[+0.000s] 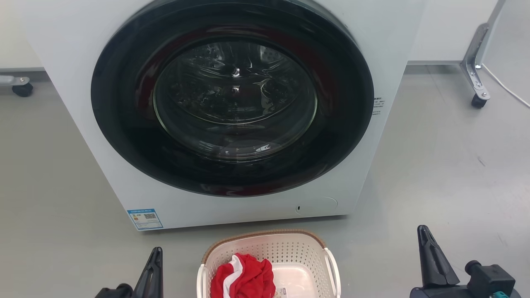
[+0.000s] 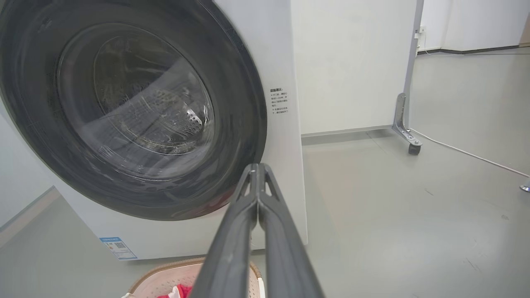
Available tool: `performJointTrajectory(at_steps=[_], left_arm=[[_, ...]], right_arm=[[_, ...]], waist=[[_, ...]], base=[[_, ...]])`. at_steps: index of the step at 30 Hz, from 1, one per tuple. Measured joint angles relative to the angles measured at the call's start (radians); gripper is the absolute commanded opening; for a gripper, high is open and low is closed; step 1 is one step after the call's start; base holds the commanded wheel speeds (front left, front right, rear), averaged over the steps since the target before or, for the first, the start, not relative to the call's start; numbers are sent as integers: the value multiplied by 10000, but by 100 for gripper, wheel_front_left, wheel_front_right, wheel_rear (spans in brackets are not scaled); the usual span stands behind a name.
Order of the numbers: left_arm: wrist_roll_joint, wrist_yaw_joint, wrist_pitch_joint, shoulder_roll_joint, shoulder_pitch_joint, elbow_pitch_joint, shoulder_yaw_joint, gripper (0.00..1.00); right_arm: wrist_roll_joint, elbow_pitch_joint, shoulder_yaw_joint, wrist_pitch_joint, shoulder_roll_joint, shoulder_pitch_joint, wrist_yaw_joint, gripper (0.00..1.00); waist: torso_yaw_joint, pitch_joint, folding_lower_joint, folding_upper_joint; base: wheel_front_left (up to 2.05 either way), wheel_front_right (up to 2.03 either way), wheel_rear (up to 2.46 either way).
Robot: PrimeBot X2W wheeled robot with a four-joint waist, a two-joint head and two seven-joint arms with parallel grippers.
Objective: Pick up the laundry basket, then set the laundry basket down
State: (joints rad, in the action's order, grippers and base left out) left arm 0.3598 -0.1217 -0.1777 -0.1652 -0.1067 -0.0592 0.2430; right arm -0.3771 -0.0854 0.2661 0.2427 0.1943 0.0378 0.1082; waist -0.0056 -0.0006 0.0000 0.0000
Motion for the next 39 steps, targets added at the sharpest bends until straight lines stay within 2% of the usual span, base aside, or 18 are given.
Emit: performJointTrajectory(at_steps=[5, 39], left_arm=[[309, 86, 105, 59, 4, -69, -148, 0], [4730, 915, 1210, 445, 541, -878, -1333, 0]], right_arm=[[-376, -75, -205, -140, -46, -19, -109, 0], [-4738, -798, -1593, -1459, -573, -356, -865, 0]], waist=[[3, 4, 0, 0], [21, 13, 1, 0]], base=[[0, 0, 0], [0, 0, 0]])
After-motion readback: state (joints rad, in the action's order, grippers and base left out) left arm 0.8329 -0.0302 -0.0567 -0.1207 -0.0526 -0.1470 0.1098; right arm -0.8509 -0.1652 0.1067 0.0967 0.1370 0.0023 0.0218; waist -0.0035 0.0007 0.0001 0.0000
